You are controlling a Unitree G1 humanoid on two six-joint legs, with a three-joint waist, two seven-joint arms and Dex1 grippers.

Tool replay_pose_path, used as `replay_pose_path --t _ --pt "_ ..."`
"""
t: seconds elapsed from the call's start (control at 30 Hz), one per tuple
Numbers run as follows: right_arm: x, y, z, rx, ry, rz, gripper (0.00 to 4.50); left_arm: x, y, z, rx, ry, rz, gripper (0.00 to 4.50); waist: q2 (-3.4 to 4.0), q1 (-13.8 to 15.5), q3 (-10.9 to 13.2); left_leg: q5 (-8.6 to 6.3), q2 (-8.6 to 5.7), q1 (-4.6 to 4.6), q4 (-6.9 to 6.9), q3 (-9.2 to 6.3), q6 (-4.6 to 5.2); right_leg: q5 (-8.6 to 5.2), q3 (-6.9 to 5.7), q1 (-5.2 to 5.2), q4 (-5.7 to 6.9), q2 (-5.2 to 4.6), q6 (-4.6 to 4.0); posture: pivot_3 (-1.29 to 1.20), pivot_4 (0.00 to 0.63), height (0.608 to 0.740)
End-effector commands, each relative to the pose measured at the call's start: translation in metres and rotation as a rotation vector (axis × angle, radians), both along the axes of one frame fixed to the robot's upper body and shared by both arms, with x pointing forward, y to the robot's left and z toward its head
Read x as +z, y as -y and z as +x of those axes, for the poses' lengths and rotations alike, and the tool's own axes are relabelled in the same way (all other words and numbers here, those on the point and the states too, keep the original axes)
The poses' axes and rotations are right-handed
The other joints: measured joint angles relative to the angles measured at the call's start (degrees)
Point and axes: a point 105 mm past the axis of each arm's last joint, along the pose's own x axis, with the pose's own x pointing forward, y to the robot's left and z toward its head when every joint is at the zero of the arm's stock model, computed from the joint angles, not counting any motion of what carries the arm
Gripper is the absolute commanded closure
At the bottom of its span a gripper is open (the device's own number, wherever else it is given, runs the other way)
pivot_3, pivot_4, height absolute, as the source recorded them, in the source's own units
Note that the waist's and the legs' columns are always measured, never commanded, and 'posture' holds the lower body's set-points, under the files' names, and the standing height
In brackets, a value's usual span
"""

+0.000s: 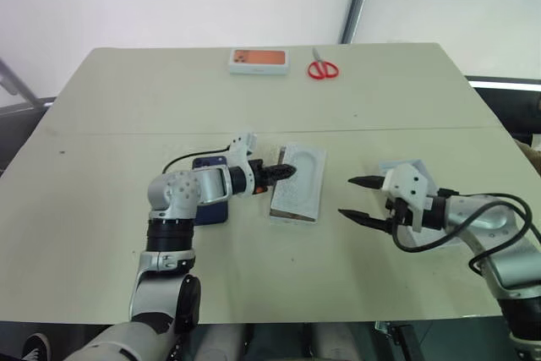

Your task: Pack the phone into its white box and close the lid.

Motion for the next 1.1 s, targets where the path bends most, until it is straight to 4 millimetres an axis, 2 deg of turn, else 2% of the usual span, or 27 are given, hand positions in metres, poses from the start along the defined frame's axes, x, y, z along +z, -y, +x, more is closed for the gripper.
replay_pose_path --t 0.03,0.27,0.47,0.6,0.7,0.77,0.87,0.97,1.1 --pt "0.008 -0.003 0.005 0.013 0.048 0.008 0.96 0.011 -0.003 0.002 0.021 0.049 -0.009 0.03 0.00 -0.02 0.00 0.00 0.00 0.00 0.00 0.00 0.00 0.00 0.00 0.00 0.00 0.00 0.00 0.00 0.150 0.740" --pt "0.009 -0.007 0.015 0.021 0.063 0.013 0.96 0.031 0.003 -0.007 -0.028 0.102 -0.049 0.03 0.00 -0.09 0.00 0.00 0.00 -0.01 -0.01 -0.01 0.00 0.00 0.00 -0.02 0.00 0.00 0.00 0.00 0.150 0.740" --pt "0.011 -0.009 0.022 0.019 0.091 0.016 0.96 0.035 -0.001 -0.016 -0.053 0.122 -0.042 0.03 0.00 -0.11 0.00 0.01 0.00 -0.01 0.00 0.00 -0.01 0.00 0.00 -0.01 0.00 0.00 0.00 0.00 0.150 0.740" --pt "0.022 -0.017 0.033 -0.008 0.129 0.068 0.96 0.048 -0.020 -0.018 -0.034 0.234 -0.032 0.03 0.02 -0.50 0.00 0.02 0.03 -0.01 -0.03 0.02 -0.03 0.00 0.03 -0.05 0.01 0.03 0.00 0.00 0.150 0.740" --pt "0.026 -0.026 0.038 0.008 0.131 0.086 0.96 0.039 -0.046 -0.009 0.032 0.236 0.042 0.03 0.03 -0.40 0.00 0.08 0.07 0.00 -0.08 0.03 -0.14 0.00 0.05 -0.10 0.02 0.08 -0.02 0.00 0.150 0.740" --pt "0.027 -0.030 0.042 0.005 0.136 0.094 0.96 0.037 -0.051 -0.008 0.030 0.249 0.059 0.03 0.03 -0.25 0.00 0.07 0.04 0.00 -0.09 0.02 -0.11 0.00 0.05 -0.08 0.01 0.06 -0.02 0.00 0.150 0.740" --pt "0.033 -0.052 0.047 0.044 0.153 0.145 0.96 0.044 -0.064 -0.005 0.051 0.328 0.069 0.03 0.02 -0.10 0.01 0.05 0.02 -0.01 -0.06 0.00 -0.08 0.00 0.05 -0.06 -0.03 0.04 -0.02 0.00 0.150 0.740" --pt "0.023 -0.067 0.050 0.092 0.145 0.101 1.84 0.054 -0.077 -0.010 0.019 0.495 0.126 0.00 0.02 -0.29 0.00 0.05 0.02 -0.01 -0.08 0.01 -0.08 0.01 0.06 -0.08 -0.01 0.03 -0.03 0.00 0.150 0.740" --pt "0.007 -0.085 0.058 0.076 0.105 0.061 3.88 0.061 -0.101 -0.014 0.025 0.649 0.171 0.00 0.04 -0.33 0.00 0.14 0.04 -0.02 -0.16 0.03 -0.24 0.00 0.09 -0.16 -0.02 0.03 -0.04 0.00 0.150 0.740"
